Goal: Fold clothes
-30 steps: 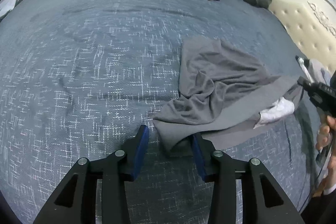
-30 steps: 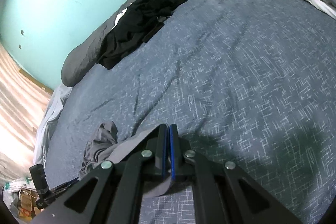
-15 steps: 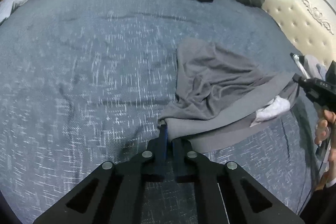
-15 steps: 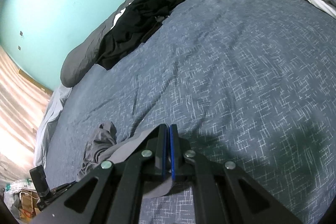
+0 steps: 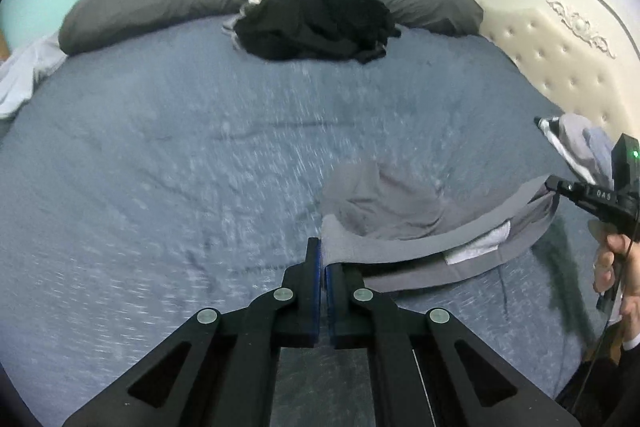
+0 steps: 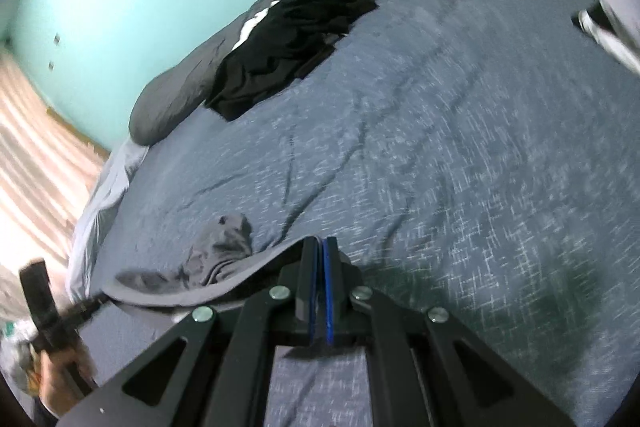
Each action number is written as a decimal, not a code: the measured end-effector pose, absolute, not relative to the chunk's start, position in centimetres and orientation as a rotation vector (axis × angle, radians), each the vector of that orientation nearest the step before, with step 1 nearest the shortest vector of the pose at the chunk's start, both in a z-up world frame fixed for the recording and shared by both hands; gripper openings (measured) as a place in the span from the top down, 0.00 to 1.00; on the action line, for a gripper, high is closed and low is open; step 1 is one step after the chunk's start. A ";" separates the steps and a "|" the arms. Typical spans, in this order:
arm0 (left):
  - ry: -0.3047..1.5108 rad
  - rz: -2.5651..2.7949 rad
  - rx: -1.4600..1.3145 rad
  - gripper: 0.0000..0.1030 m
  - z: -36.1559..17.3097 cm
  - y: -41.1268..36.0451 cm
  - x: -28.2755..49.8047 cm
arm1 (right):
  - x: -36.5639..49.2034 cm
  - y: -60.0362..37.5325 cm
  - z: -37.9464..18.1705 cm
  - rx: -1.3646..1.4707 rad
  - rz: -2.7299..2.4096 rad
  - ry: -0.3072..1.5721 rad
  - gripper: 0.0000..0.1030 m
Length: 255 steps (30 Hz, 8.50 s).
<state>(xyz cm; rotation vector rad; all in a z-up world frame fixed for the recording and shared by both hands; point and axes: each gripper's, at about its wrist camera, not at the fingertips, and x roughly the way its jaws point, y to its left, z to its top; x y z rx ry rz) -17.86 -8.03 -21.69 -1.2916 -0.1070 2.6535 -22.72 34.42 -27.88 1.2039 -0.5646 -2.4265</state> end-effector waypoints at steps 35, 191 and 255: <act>-0.092 2.550 -1.397 0.98 -14.2 -10.0 -10.1 | -12.1 33.3 -17.0 1.417 -2.104 -0.363 0.97; -0.274 2.545 -1.517 0.95 -31.5 -13.0 -32.7 | -32.5 27.8 -30.4 1.180 -2.328 -0.170 0.97; -0.605 2.639 -1.420 0.41 -34.9 -8.7 -15.6 | -18.8 30.0 -36.3 1.385 -2.366 -0.560 0.99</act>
